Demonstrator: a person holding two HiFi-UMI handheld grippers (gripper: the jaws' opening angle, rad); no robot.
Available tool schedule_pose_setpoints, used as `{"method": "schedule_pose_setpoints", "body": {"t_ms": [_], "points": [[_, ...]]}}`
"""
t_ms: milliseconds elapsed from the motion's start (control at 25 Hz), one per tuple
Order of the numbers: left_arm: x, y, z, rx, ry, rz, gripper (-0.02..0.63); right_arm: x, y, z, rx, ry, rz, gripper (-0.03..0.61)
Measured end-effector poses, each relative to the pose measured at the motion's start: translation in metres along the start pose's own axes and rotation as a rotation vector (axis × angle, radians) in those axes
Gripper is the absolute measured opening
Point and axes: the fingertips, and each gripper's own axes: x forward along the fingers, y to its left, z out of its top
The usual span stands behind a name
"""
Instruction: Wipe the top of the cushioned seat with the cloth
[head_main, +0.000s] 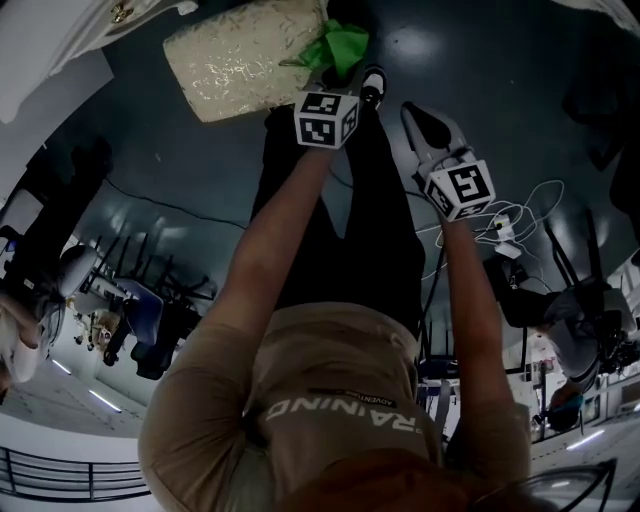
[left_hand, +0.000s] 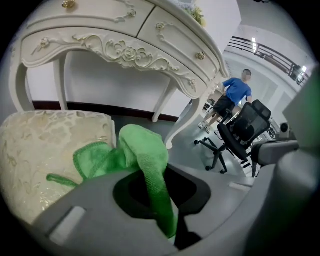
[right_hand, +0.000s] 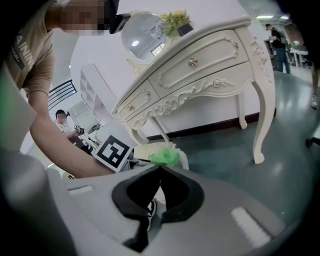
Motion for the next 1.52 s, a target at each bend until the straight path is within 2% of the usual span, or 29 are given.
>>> {"method": "schedule_pose_setpoints", "body": {"t_ms": [160,360,560,680,920,1240,1400,1520], "points": [[-0.005,-0.024,0.004,-0.001,-0.01,-0.073,0.046,-0.01,-0.002,-0.014,0.013,0.009,-0.003,0.002],[-0.036,-0.049,0.015,0.04,-0.057,-0.172,0.046,-0.009,0.007,-0.018,0.003,0.015,-0.004,0.002],[-0.095,-0.036,0.015,0.06,-0.156,-0.179,0.048,0.01,0.049,-0.011,-0.031,0.0,0.028,0.002],[-0.142,-0.004,0.006,0.058,-0.203,-0.129,0.048,0.029,0.095,-0.004,-0.074,-0.009,0.06,0.002],[-0.215,0.071,-0.029,-0.011,-0.255,0.01,0.048,0.063,0.165,-0.012,-0.119,0.019,0.132,0.002],[-0.316,0.206,-0.065,-0.129,-0.311,0.217,0.048,0.109,0.257,-0.034,-0.136,0.062,0.185,0.002],[-0.353,0.267,-0.08,-0.164,-0.335,0.302,0.048,0.128,0.289,-0.039,-0.147,0.071,0.196,0.002],[-0.367,0.302,-0.093,-0.197,-0.338,0.336,0.048,0.137,0.305,-0.044,-0.147,0.076,0.192,0.002]]}}
